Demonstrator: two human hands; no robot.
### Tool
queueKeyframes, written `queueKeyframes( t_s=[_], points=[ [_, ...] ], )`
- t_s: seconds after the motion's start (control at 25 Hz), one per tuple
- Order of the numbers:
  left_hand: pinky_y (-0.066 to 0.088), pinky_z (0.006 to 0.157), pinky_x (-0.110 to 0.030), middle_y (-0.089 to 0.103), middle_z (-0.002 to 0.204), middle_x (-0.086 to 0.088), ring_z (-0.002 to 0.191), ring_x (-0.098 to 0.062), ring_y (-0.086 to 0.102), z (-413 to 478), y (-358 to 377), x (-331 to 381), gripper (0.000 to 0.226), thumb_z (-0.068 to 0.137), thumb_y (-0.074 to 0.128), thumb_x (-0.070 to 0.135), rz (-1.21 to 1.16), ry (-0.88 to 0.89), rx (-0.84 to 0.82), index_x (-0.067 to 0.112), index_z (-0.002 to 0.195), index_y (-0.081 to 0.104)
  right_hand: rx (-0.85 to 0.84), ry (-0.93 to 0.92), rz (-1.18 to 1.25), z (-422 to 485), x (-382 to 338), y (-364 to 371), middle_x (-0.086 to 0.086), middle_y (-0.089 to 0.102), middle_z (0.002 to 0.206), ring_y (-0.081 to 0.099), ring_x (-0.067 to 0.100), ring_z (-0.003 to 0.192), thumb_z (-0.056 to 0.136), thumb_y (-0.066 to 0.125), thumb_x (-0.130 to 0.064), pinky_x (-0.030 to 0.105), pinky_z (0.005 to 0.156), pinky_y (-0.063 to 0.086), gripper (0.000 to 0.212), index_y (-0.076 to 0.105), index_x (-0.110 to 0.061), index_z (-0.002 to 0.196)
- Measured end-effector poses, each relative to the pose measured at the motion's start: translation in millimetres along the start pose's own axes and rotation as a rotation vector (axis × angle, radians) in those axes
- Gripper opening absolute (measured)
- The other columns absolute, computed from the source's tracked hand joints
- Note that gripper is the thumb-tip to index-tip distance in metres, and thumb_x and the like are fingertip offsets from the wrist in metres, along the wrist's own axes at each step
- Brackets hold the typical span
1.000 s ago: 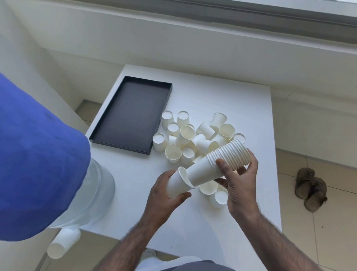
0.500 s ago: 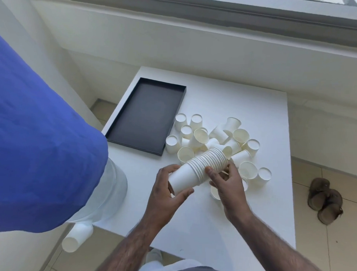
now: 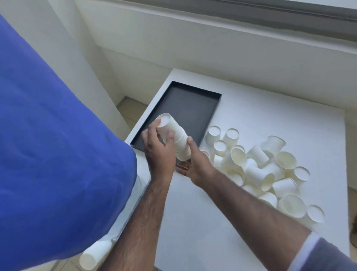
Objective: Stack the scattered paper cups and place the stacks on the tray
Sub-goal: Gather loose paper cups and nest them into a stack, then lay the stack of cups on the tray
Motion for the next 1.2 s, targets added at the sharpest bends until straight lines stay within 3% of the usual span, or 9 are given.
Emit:
queueKeyframes(
  t_s=[0.16,0.36,0.6,0.68,0.8,0.92,1.0,1.08,1.2],
  points=[
    [0.049,0.093,-0.033,0.052,0.138,-0.010,0.119,-0.034,0.060,46.2,9.1,-43.5,0.030,0.095,0.066,0.013,0.144,-0.110,0.044,0.011,0.124,0.063,-0.011,0.085,0.036,66.7,3.1,40.2,0.015,0.066,0.131,0.066,0.037,0.116,0.090,0.069,-0.049,0.053,0.100,0.055,0.053,0.063,-0.015,0.130],
    [0.042,0.081,-0.026,0.054,0.140,-0.009,0.118,-0.031,0.062,71.8,11.2,-79.0,0.021,0.101,0.059,0.011,0.256,-0.137,0.197,0.011,0.121,0.063,-0.056,0.115,-0.052,119.9,-0.3,88.1,0.011,0.071,0.125,0.069,0.033,0.115,0.089,0.063,-0.047,0.046,0.103,0.055,0.045,0.068,-0.018,0.123],
    [0.049,0.091,-0.035,0.047,0.150,-0.009,0.125,-0.035,0.061,91.9,22.1,-92.5,0.022,0.101,0.057,0.007,0.338,-0.187,0.183,0.009,0.121,0.065,-0.145,0.162,-0.120,141.1,2.2,117.7,0.008,0.077,0.108,0.072,0.025,0.090,0.088,0.063,-0.041,0.036,0.090,0.058,0.044,0.071,-0.012,0.119],
    [0.046,0.090,-0.032,0.046,0.153,-0.008,0.125,-0.035,0.060,94.3,23.3,-96.5,0.026,0.101,0.056,0.006,0.350,-0.215,0.176,0.009,0.126,0.063,-0.141,0.171,-0.124,145.0,4.8,114.3,0.007,0.075,0.113,0.073,0.026,0.097,0.088,0.064,-0.044,0.038,0.098,0.055,0.044,0.069,-0.014,0.120],
    [0.043,0.095,-0.033,0.042,0.158,-0.009,0.130,-0.034,0.056,94.6,22.6,-102.3,0.032,0.101,0.054,0.005,0.356,-0.228,0.168,0.008,0.132,0.059,-0.128,0.176,-0.132,153.2,8.9,103.0,0.011,0.072,0.119,0.072,0.029,0.104,0.093,0.064,-0.045,0.044,0.106,0.052,0.041,0.065,-0.016,0.121],
    [0.041,0.098,-0.029,0.033,0.167,-0.008,0.140,-0.032,0.049,90.7,26.0,-103.7,0.038,0.101,0.051,0.005,0.367,-0.237,0.142,0.009,0.139,0.056,-0.149,0.175,-0.046,157.9,11.8,102.5,0.020,0.065,0.131,0.069,0.037,0.113,0.099,0.061,-0.024,0.049,0.103,0.055,0.039,0.057,-0.004,0.132],
    [0.044,0.104,-0.038,0.026,0.171,-0.008,0.145,-0.034,0.045,87.6,29.7,-104.7,0.044,0.101,0.049,0.004,0.382,-0.232,0.092,0.011,0.143,0.054,-0.143,0.132,-0.020,156.6,7.4,100.9,0.025,0.057,0.138,0.068,0.040,0.111,0.099,0.055,-0.009,0.049,0.099,0.057,0.033,0.054,0.003,0.130],
    [0.046,0.109,-0.046,0.019,0.173,-0.008,0.146,-0.039,0.043,85.2,31.1,-107.0,0.051,0.099,0.050,0.004,0.403,-0.237,0.052,0.013,0.149,0.049,-0.104,0.093,-0.017,147.7,-0.5,93.3,0.030,0.056,0.136,0.070,0.038,0.104,0.100,0.052,-0.004,0.045,0.095,0.059,0.018,0.057,0.005,0.114],
    [0.042,0.116,-0.049,0.010,0.174,-0.016,0.148,-0.043,0.037,77.9,29.1,-105.0,0.063,0.095,0.054,0.001,0.396,-0.240,0.047,0.013,0.155,0.041,-0.050,0.048,-0.019,110.1,-0.9,70.8,0.040,0.059,0.122,0.067,0.048,0.111,0.100,0.051,-0.007,0.044,0.101,0.056,0.023,0.058,0.010,0.115]
  ],
)
Point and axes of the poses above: each hand's wrist, its own z-axis towards the middle knuckle, its own y-axis out of the palm, x = y × z, the point moved 5 cm from there along z, towards the middle knuckle
